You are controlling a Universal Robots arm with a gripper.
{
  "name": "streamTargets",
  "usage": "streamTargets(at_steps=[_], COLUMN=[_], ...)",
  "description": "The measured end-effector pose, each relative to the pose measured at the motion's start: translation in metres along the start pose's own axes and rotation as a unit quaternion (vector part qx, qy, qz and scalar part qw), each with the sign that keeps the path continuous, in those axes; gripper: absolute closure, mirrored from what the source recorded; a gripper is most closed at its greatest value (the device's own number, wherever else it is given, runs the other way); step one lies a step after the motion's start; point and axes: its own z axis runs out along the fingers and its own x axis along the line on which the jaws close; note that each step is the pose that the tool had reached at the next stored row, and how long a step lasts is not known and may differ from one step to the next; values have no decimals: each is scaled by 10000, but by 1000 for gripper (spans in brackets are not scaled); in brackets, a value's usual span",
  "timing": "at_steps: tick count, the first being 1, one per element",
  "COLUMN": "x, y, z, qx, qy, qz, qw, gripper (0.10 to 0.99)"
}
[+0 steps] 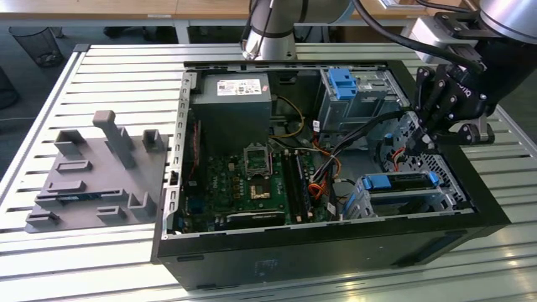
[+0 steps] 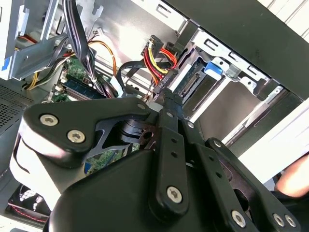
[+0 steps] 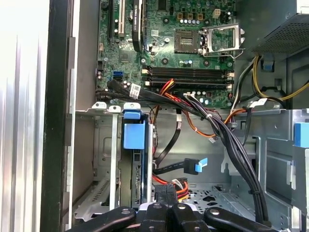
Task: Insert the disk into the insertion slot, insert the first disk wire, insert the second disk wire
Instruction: 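Insert the first disk wire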
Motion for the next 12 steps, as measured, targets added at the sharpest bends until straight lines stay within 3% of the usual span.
streamTargets(at_steps=[12], x=[-40], y=[-1], z=[6], qx=[1], qy=[-1], qz=[24], qw=[10000], gripper=[980])
